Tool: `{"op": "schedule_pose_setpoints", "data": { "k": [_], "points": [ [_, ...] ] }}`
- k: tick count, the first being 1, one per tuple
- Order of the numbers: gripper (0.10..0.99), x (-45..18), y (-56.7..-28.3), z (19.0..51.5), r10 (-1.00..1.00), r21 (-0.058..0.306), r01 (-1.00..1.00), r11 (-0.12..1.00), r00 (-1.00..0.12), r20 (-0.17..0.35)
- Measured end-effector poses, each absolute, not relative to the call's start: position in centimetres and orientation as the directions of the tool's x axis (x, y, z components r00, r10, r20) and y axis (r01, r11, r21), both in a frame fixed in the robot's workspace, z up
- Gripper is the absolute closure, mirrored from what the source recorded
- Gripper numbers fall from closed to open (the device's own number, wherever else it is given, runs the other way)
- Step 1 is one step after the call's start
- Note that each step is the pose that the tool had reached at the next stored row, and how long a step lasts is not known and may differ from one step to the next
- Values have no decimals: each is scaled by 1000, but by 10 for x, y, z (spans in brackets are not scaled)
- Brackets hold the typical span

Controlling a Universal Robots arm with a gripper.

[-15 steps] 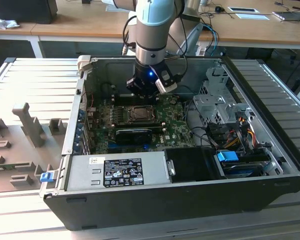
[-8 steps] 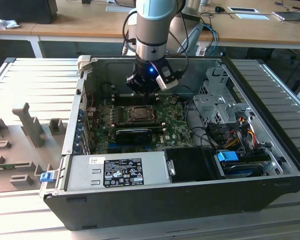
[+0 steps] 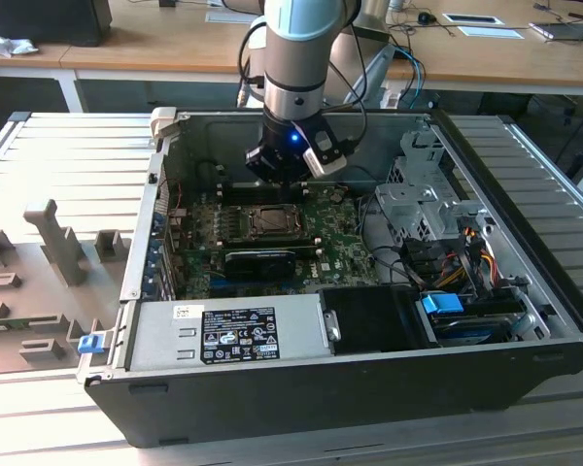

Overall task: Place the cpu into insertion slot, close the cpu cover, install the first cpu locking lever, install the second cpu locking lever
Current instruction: 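Install the first cpu locking lever, then install the second cpu locking lever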

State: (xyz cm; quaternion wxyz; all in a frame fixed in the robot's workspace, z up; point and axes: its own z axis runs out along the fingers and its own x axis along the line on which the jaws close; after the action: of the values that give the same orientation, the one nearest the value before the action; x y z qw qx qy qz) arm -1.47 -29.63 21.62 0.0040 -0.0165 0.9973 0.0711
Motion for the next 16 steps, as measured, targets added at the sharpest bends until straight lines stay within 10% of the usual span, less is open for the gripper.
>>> {"op": "schedule_pose_setpoints", "data": {
  "k": [16],
  "points": [
    [980, -15, -298, 220, -31, 142, -32, 989, -999, -10]
  ]
}}
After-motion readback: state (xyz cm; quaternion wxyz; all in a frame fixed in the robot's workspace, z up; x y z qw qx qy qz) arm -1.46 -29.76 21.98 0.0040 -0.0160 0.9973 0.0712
